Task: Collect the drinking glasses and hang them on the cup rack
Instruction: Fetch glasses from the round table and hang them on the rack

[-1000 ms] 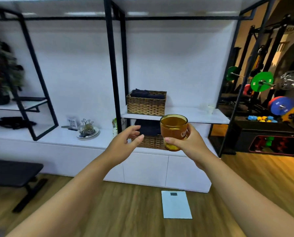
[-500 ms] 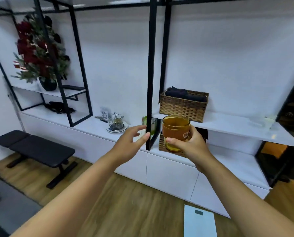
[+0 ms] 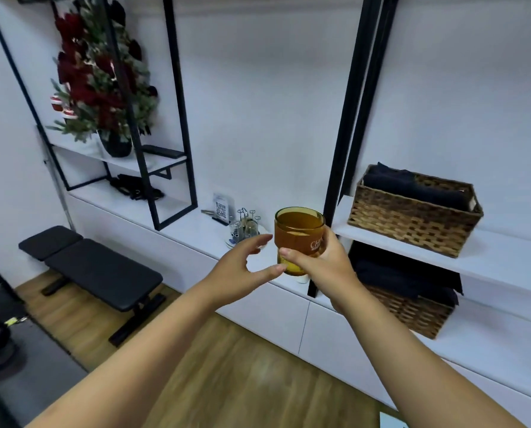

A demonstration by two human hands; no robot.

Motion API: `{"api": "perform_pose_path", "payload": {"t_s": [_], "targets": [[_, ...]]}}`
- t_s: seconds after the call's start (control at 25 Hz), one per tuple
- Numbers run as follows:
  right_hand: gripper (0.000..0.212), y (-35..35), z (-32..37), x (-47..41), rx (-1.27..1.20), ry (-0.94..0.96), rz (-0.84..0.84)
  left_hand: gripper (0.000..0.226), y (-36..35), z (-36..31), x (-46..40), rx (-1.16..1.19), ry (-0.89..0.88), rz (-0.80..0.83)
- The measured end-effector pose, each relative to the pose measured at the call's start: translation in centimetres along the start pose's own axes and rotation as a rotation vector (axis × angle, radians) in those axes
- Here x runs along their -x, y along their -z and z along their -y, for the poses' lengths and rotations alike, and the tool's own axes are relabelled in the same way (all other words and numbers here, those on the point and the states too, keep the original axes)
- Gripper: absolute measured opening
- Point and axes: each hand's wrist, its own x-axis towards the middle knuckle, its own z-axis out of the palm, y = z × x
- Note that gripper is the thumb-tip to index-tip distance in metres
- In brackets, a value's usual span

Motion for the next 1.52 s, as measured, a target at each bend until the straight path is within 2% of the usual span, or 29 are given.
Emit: {"api": "perform_pose_path", "payload": {"t_s": [0.2, 0.44, 0.6, 0.68, 0.8, 1.0, 1.12, 1.2, 1.28, 1.36, 1.44, 1.52], "targets": [[0.067, -5.5, -1.7, -6.7, -0.020, 0.004, 0.015, 0.070, 1.1, 3.2, -4.2, 0.152, 0.015, -0.031], [0.067, -10.8, -3.0, -15.7, -0.026, 0.021, 0.069, 0.067, 1.8, 6.3, -11.5, 0.329, 0.061, -0.260], [0.073, -13.5, -4.5, -23.0, 0.000, 0.050, 0.149, 0.054, 3.8, 9.5, -18.2, 0.364, 0.113, -0.350], [0.078, -14.5, -5.8, -27.1, 0.010, 0.049, 0.193, 0.045, 5.0, 11.5, -21.9, 0.328, 0.146, -0.369], [0.085, -15.6, -7.8, -33.4, 0.032, 0.046, 0.297, 0.043, 6.9, 14.8, -27.1, 0.272, 0.172, -0.389], [0.112, -16.4, -9.4, -44.5, 0.087, 0.065, 0.417, 0.060, 9.8, 20.4, -35.4, 0.041, 0.196, -0.369], [0.117, -16.6, -9.8, -49.1, 0.176, 0.068, 0.515, 0.070, 11.3, 23.0, -38.4, -0.111, 0.229, -0.328], [0.115, -17.0, -10.6, -51.3, 0.171, 0.052, 0.530, 0.072, 11.8, 24.3, -40.2, -0.095, 0.238, -0.283], [0.110, -17.9, -11.5, -53.0, 0.105, 0.015, 0.475, 0.069, 11.6, 25.6, -41.4, 0.170, 0.282, -0.324], [0.109, -19.0, -12.2, -54.3, 0.034, -0.037, 0.406, 0.066, 10.4, 26.7, -42.0, 0.726, 0.397, -0.439], [0.114, -19.9, -13.2, -55.7, 0.006, -0.068, 0.368, 0.060, 8.6, 27.3, -42.6, 1.274, 0.469, -0.445], [0.118, -20.9, -14.5, -57.5, 0.025, -0.081, 0.361, 0.066, 8.1, 27.4, -44.5, 1.553, 0.521, -0.399]]}}
